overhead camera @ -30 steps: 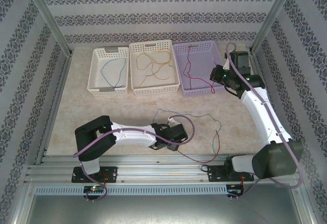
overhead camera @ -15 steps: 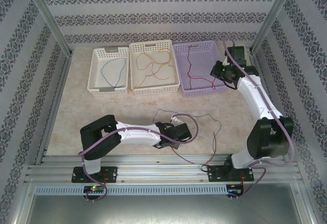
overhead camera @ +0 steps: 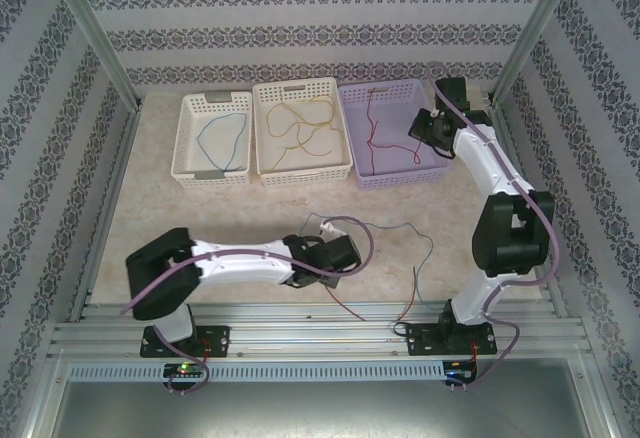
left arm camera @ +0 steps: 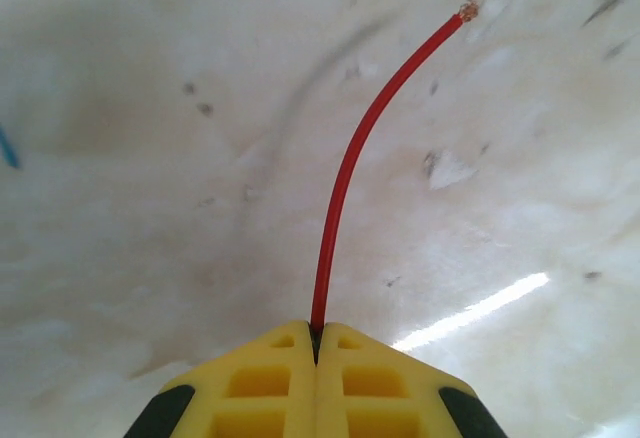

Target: Untangle the cables

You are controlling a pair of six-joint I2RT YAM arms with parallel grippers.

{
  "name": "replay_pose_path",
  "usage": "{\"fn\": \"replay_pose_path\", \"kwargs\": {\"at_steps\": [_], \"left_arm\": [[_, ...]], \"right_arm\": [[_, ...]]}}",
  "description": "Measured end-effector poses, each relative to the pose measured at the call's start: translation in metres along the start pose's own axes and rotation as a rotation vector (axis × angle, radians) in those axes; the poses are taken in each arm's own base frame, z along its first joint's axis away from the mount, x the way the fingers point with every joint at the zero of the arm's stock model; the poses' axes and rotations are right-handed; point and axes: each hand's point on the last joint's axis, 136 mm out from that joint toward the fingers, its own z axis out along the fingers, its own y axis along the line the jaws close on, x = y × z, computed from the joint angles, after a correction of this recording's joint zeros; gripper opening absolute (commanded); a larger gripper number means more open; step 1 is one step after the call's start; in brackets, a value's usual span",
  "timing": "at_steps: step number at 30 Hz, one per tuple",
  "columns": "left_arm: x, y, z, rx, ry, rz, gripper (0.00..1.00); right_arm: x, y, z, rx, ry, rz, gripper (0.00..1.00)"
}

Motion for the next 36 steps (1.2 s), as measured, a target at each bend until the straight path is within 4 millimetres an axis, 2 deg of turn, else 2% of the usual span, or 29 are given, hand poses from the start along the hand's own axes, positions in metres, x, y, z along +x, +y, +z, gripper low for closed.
{"fn": "replay_pose_path", "kwargs": {"at_steps": [5, 10, 13, 19, 21, 24, 29, 31, 34, 36], "left_arm": [[-0.038, 0.005, -0.052, 0.06, -0.124, -0.047, 0.0], [-0.066, 0.015, -0.092, 0.07, -0.204, -0.067, 0.0], [-0.091, 0.024, -0.124, 0.075, -0.271, -0.081, 0.0], [-0.154, 0.047, -0.208, 0.09, -0.471, -0.127, 0.0], [-0.172, 0.051, -0.236, 0.097, -0.533, -0.13, 0.0], [-0.19, 0.052, -0.268, 0.106, -0.594, -0.116, 0.0], [-0.215, 0.046, -0.304, 0.118, -0.657, -0.079, 0.0], [-0.226, 0.042, -0.316, 0.123, -0.681, -0.066, 0.0], [-0.245, 0.035, -0.332, 0.125, -0.719, -0.043, 0.0], [-0.258, 0.03, -0.342, 0.124, -0.747, -0.028, 0.0]], "right_arm": [[-0.013, 0.0, 0.025, 0.036, 0.01, -0.004, 0.0], [-0.007, -0.006, 0.052, 0.072, 0.061, -0.006, 0.0], [0.001, -0.007, 0.063, 0.088, 0.093, -0.01, 0.06], [0.01, -0.005, 0.07, 0.095, 0.117, -0.024, 0.24], [0.01, -0.002, 0.069, 0.09, 0.116, -0.035, 0.28], [0.01, 0.001, 0.069, 0.087, 0.115, -0.046, 0.34], [0.008, 0.003, 0.067, 0.082, 0.109, -0.043, 0.48], [0.006, 0.008, 0.06, 0.073, 0.097, -0.046, 0.51], [-0.003, 0.018, 0.029, 0.044, 0.033, -0.041, 0.56], [-0.01, 0.028, -0.005, 0.002, -0.034, -0.045, 0.57]]}}
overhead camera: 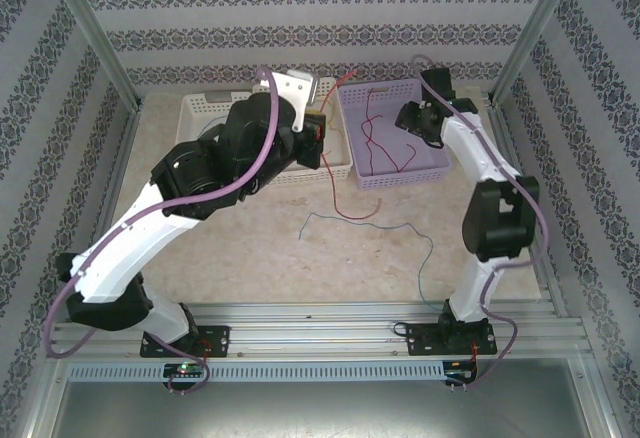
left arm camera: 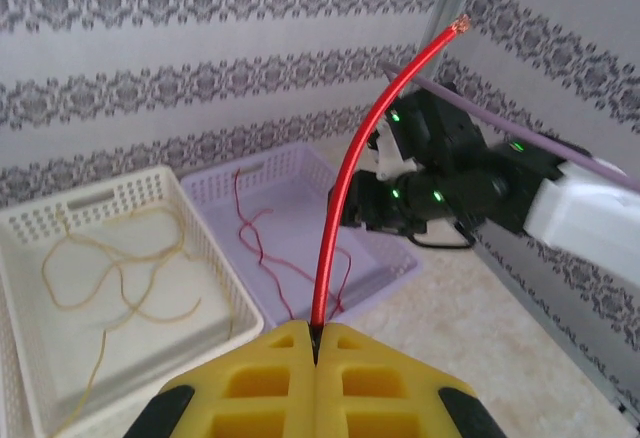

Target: Untangle the cables

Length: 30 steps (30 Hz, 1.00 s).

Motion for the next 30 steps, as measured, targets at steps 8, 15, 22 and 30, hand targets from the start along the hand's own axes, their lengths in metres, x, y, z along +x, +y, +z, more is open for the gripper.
{"fn": "replay_pose_path", "kwargs": {"at_steps": [8, 15, 22, 30], "left_arm": [[-0.047, -0.007, 0.008, -0.002, -0.09, 0.031, 0.0], [-0.059, -0.015, 0.022, 0.028, -0.117, 0.048, 0.0], [-0.059, -0.021, 0.042, 0.067, -0.118, 0.058, 0.0], [-0.084, -0.036, 0.061, 0.117, -0.227, 0.053, 0.0]], "right_arm": [[-0.007, 0.007, -0.128, -0.153, -0.267, 0.016, 0.68], [0.051, -0.026, -0.161, -0.166, -0.283, 0.042, 0.91], [0.081, -0.041, -0.218, -0.218, -0.37, 0.025, 0.98], [0.122, -0.062, -0.253, -0.239, -0.415, 0.005, 0.98]]}}
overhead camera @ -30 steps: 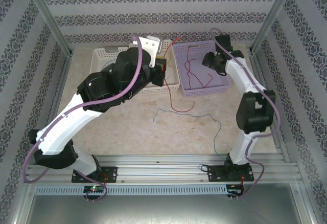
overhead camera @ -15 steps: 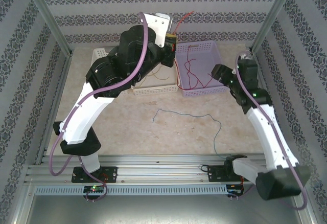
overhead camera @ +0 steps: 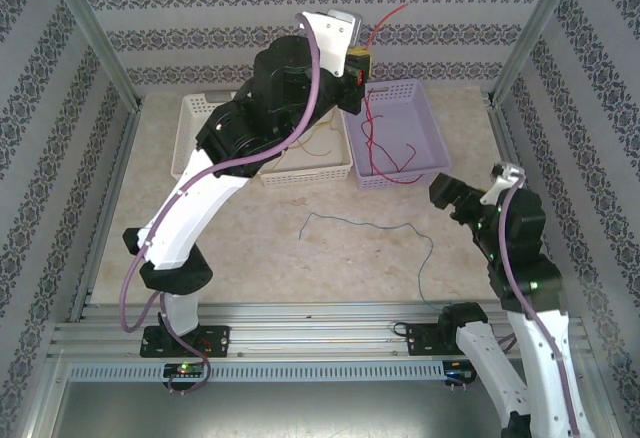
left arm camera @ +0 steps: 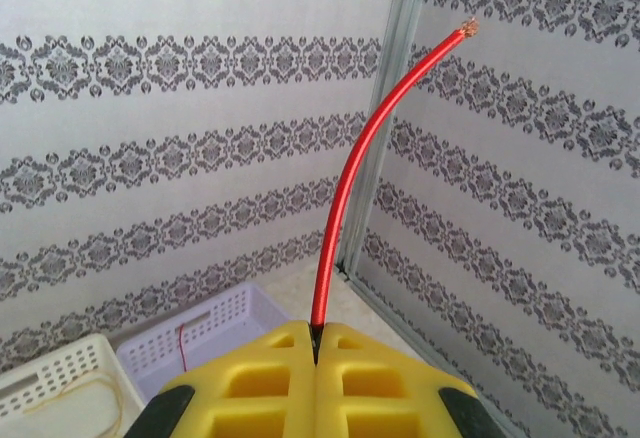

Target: Untangle the cables

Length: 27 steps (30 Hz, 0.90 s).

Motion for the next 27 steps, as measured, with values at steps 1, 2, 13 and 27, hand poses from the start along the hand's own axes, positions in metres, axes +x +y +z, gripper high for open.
{"fn": "replay_pose_path", "kwargs": {"at_steps": [1, 2, 13, 27], "left_arm": [[0.001, 0.001, 0.006, -0.003, -0.003, 0.002, 0.0], [0.005, 0.002, 0.013, -0.009, 0.001, 0.004, 0.0], [0.072, 0.013, 0.093, -0.068, 0.09, 0.068, 0.0], [0.094, 0.043, 0.148, -0.149, 0.032, 0.087, 0.0]], "right_arm": [[0.004, -0.003, -0.004, 0.003, 0.0, -0.004, 0.98], [0.008, -0.006, -0.01, 0.007, -0.002, -0.009, 0.98], [0.034, -0.018, -0.052, -0.023, -0.035, -0.065, 0.98], [0.052, -0.033, -0.075, -0.021, -0.066, -0.115, 0.98]]}}
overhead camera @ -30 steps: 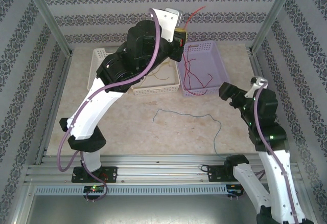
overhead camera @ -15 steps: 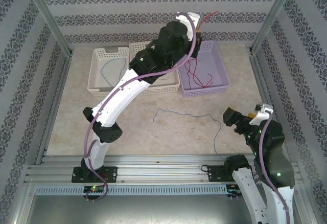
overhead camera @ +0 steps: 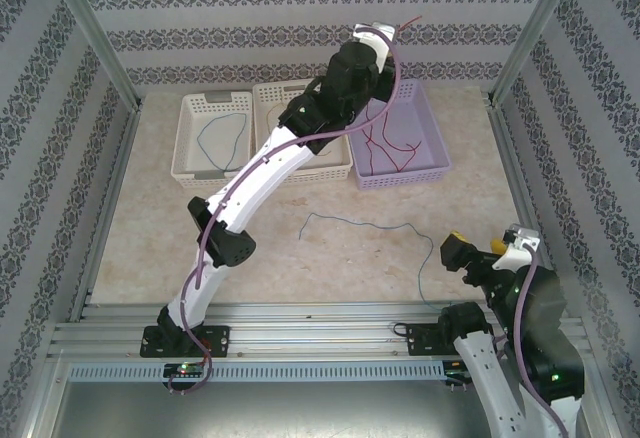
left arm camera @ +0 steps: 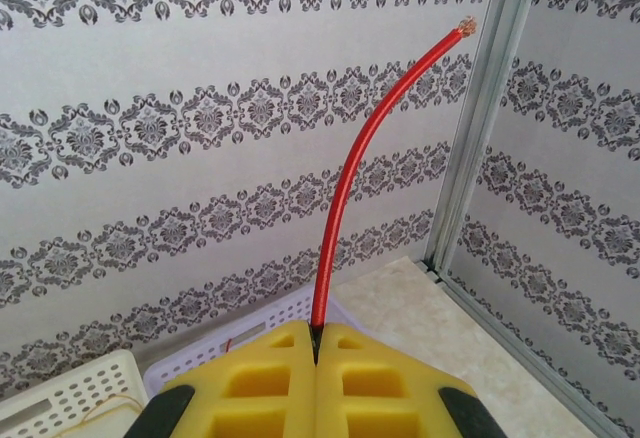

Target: Untangle the cables

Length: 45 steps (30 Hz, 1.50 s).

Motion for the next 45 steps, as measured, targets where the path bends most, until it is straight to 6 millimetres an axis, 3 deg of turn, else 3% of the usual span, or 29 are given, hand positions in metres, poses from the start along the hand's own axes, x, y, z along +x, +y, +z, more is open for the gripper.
{"fn": "replay_pose_path", "kwargs": {"at_steps": [12, 23, 28, 38, 45], "left_arm": [[0.096, -0.002, 0.07, -0.062, 0.097, 0.076, 0.0], [0.185, -0.008, 0.108, -0.066, 0.205, 0.13, 0.0], [0.23, -0.008, 0.12, -0.069, 0.269, 0.16, 0.0], [0.286, -0.007, 0.13, -0.069, 0.353, 0.191, 0.0], [0.307, -0.001, 0.132, -0.063, 0.404, 0.192, 0.03]], "right_arm": [[0.005, -0.002, 0.002, 0.001, 0.011, -0.003, 0.98], [0.007, -0.003, 0.003, 0.002, 0.014, -0.003, 0.98], [0.007, -0.003, 0.003, 0.002, 0.014, -0.003, 0.98], [0.009, -0.003, 0.004, 0.003, 0.018, -0.003, 0.98], [0.009, -0.003, 0.004, 0.003, 0.018, -0.003, 0.98]]}}
